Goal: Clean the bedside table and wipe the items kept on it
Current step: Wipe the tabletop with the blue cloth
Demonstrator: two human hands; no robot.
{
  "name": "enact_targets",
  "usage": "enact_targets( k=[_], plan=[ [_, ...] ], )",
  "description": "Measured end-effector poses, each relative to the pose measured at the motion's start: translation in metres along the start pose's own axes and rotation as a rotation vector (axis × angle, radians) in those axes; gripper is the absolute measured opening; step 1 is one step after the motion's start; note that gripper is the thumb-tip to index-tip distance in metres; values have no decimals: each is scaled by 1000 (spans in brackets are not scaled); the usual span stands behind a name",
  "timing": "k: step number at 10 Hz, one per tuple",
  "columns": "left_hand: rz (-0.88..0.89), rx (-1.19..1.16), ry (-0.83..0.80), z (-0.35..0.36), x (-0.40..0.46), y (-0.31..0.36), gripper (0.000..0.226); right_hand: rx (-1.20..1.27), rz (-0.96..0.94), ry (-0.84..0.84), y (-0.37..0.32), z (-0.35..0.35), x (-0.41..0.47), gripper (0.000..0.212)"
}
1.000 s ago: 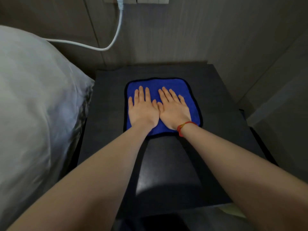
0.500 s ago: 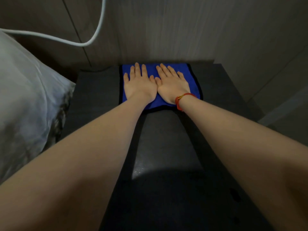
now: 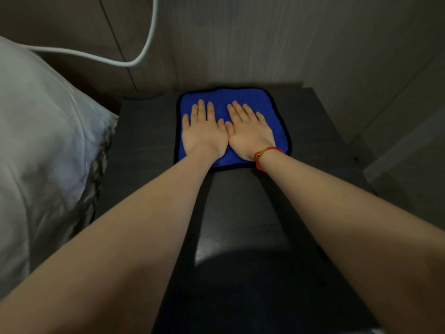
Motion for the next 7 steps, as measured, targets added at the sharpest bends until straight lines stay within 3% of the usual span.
enact_targets(
  k=[7],
  plan=[
    [24, -45, -2, 11, -196, -37, 57, -6, 14, -15, -62, 7, -195, 53]
  ],
)
Point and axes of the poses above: each hand's wrist, its own x-axis towards the middle knuckle, its own z-axis out of the palm, y = z × x, the point moved 3 cm from there along x, towards the middle knuckle, and after that the axes turned 13 degrees about -z, right-handed, at the moved point
